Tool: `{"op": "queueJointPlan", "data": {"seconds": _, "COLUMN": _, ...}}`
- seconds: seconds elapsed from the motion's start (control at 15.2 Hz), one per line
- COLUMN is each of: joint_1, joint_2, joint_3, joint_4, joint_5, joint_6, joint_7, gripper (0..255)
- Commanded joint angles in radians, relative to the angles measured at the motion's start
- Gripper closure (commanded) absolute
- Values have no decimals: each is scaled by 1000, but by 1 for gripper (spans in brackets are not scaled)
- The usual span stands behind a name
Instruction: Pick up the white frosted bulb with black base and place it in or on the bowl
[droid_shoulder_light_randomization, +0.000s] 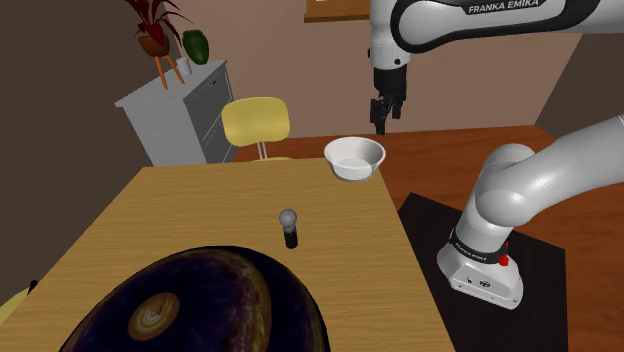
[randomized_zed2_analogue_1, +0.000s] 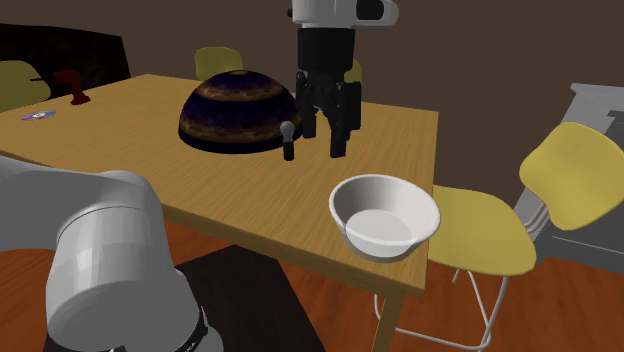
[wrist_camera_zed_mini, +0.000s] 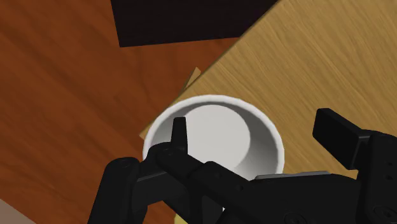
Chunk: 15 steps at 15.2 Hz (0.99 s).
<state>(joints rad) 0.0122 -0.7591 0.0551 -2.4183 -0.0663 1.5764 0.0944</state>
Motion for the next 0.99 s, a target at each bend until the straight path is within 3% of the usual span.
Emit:
{"op": "queueJointPlan", "data": {"seconds": 0.0, "joint_1": 0, "joint_2": 0, "joint_3": 0, "joint_4": 0, "joint_5": 0, "joint_6": 0, "joint_7": 0, "gripper": 0}}
{"op": "queueJointPlan", "data": {"seconds": 0.92, "joint_1": 124, "joint_2": 106, "joint_3": 227, "joint_4": -101, "joint_5": 258, "joint_6": 352, "joint_7": 279, "gripper": 0}}
